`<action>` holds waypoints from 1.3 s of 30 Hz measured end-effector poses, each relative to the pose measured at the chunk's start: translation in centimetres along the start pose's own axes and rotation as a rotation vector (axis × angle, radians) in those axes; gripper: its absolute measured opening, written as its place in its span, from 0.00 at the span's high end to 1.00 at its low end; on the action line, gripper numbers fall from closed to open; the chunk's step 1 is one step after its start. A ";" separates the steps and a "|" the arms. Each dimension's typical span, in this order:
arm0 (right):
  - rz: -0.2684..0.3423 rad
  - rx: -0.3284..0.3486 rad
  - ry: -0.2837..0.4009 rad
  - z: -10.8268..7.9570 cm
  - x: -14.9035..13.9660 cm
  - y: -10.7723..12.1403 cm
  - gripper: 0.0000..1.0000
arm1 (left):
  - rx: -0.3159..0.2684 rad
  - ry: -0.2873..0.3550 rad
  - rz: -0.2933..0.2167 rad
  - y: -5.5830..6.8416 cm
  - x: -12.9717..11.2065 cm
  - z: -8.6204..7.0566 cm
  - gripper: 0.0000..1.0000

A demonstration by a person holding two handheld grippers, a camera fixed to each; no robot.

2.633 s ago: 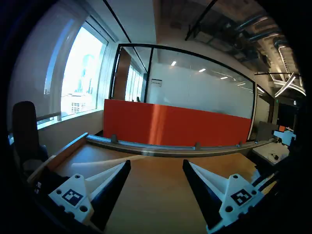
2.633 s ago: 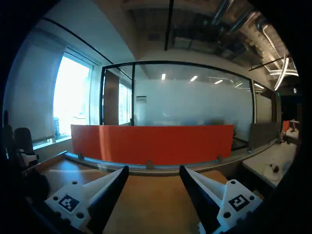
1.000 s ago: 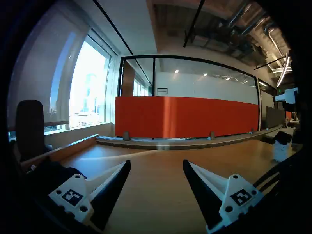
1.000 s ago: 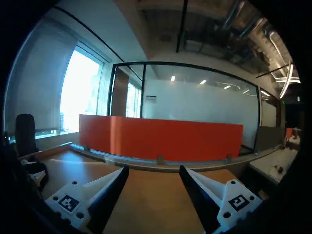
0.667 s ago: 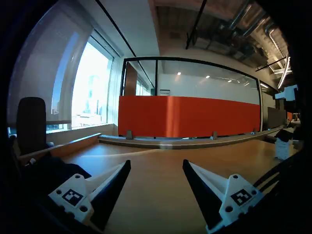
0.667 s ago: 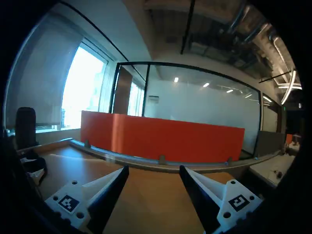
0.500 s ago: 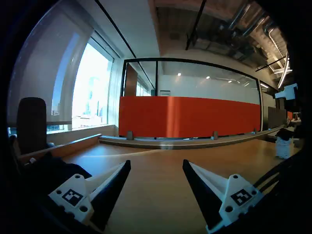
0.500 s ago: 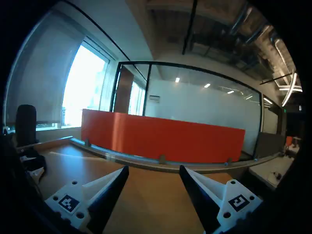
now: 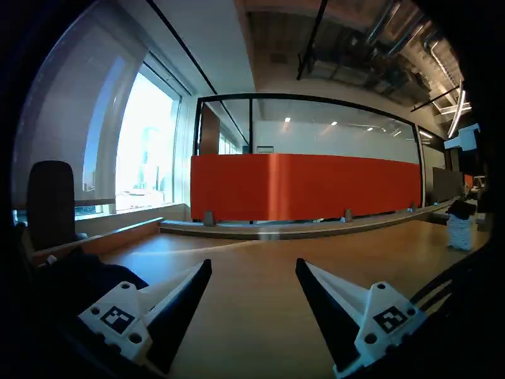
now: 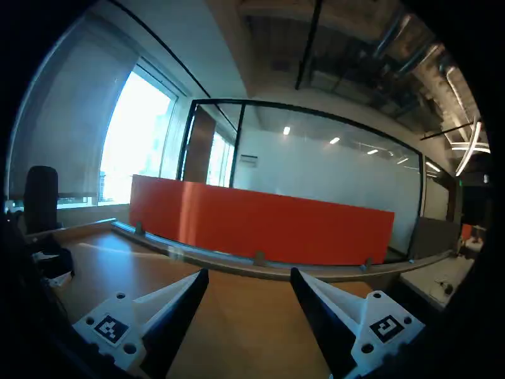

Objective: Fold towel

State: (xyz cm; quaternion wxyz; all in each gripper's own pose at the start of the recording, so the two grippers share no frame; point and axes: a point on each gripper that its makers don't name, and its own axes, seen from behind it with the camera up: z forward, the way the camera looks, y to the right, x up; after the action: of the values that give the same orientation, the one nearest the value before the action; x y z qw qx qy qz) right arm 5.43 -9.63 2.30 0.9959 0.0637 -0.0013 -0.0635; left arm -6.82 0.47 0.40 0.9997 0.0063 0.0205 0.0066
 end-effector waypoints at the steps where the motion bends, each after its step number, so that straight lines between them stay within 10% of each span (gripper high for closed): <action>1: -0.002 -0.001 -0.001 0.0 -0.1 0.1 0.00 | 0.000 -0.002 0.002 0.0 -0.1 0.0 0.01; 23: 0.002 -0.013 -0.010 0.1 -1.1 1.5 0.00 | 0.006 -0.028 0.008 -0.2 -0.8 0.2 0.01; 39: 0.100 -0.089 0.004 -1.1 -4.1 7.9 0.00 | 0.006 -0.029 0.009 -0.3 -0.8 0.2 0.01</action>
State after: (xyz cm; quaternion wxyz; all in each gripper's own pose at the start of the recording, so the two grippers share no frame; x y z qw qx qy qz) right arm 2.35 -1.19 2.28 0.9997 0.0192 0.0006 -0.0135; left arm -7.64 0.19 0.62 0.9999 0.0095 0.0062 0.0107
